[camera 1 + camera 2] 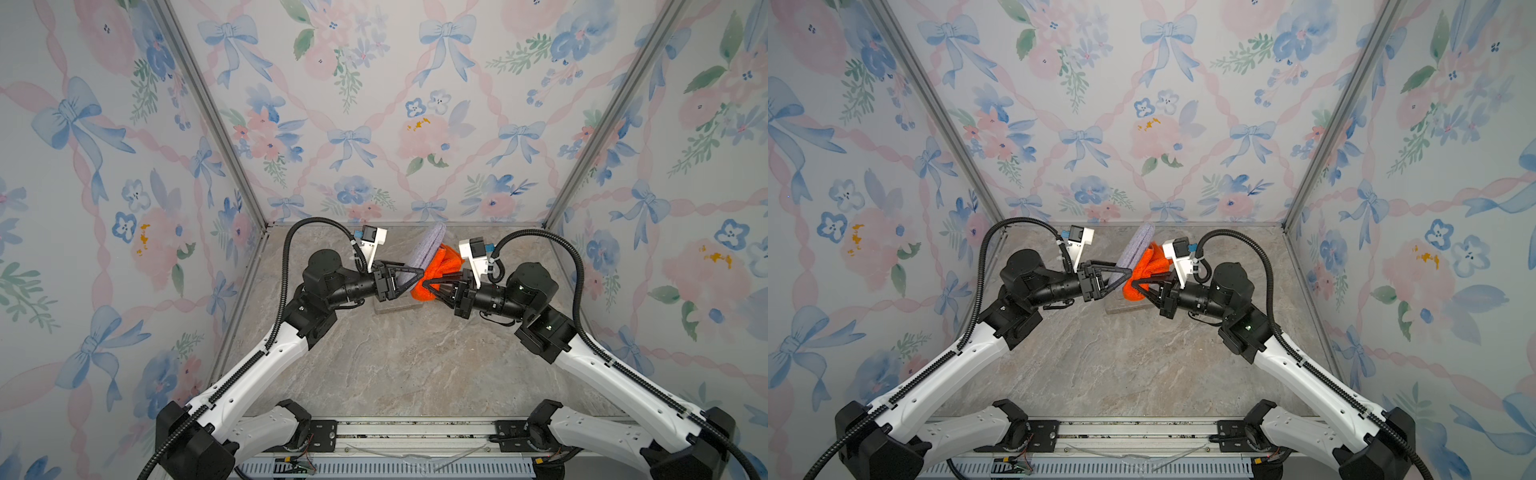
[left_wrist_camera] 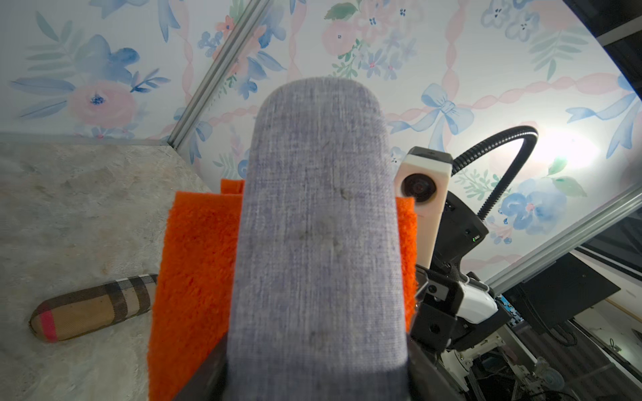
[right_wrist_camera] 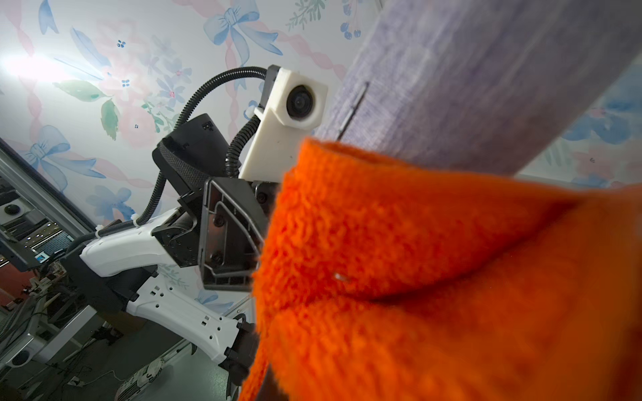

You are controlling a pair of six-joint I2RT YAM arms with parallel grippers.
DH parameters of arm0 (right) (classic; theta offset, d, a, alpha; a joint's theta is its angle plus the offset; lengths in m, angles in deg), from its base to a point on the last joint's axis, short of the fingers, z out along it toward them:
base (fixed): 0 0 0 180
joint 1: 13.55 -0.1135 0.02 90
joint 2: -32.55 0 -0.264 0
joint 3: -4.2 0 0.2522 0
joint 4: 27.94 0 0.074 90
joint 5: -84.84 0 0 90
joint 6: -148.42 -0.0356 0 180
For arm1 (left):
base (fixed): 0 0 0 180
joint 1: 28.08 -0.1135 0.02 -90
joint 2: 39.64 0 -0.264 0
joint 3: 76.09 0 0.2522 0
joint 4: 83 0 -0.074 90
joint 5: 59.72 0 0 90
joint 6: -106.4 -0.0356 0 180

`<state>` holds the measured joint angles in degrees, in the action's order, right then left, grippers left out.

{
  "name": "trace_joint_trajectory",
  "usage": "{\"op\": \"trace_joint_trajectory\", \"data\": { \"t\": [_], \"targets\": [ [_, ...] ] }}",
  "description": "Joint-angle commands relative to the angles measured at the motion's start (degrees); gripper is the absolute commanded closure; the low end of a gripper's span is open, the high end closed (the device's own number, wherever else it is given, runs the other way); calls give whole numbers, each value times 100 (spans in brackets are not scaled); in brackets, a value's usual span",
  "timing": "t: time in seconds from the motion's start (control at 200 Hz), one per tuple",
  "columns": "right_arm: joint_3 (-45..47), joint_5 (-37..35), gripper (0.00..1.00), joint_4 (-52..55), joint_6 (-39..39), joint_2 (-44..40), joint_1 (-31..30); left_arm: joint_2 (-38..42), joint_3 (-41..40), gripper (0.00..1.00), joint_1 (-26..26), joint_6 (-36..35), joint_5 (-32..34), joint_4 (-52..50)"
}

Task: Wipe the eyeglass case
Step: Wipe the dirt from the eyeglass case.

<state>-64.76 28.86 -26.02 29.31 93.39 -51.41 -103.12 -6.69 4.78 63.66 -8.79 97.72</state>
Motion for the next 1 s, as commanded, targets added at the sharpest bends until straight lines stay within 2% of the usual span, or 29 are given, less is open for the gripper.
{"op": "trace_joint_trajectory", "data": {
  "t": [0.0,0.09,0.17,0.37,0.455,0.59,0.71,0.795,0.865,0.995],
  "targets": [
    [-577,-284,100,-286,236,16,472,195,-252,89,204,147,-693,-22],
    [-720,-63,100,-187,127,15,861,255,-331,89,197,144,-707,-114],
    [-770,20,100,20,203,45,898,277,-369,89,203,169,-758,-58],
    [53,163,100,-630,-35,122,235,143,-328,89,167,376,-972,331],
    [136,318,100,-824,-21,277,43,115,-268,89,132,402,-1034,321],
    [-590,862,100,-310,77,424,551,156,-261,90,-14,345,-1109,89],
    [-1541,1107,100,733,713,530,1106,201,-345,90,-48,354,-1208,55],
    [-1815,1403,100,890,658,645,1229,253,-416,90,-60,312,-1185,-5],
    [-1689,1546,100,836,574,651,1029,287,-515,90,-71,292,-1126,-11],
    [-936,1296,100,1045,828,359,405,267,-582,90,-107,323,-1103,79]
  ]
}}
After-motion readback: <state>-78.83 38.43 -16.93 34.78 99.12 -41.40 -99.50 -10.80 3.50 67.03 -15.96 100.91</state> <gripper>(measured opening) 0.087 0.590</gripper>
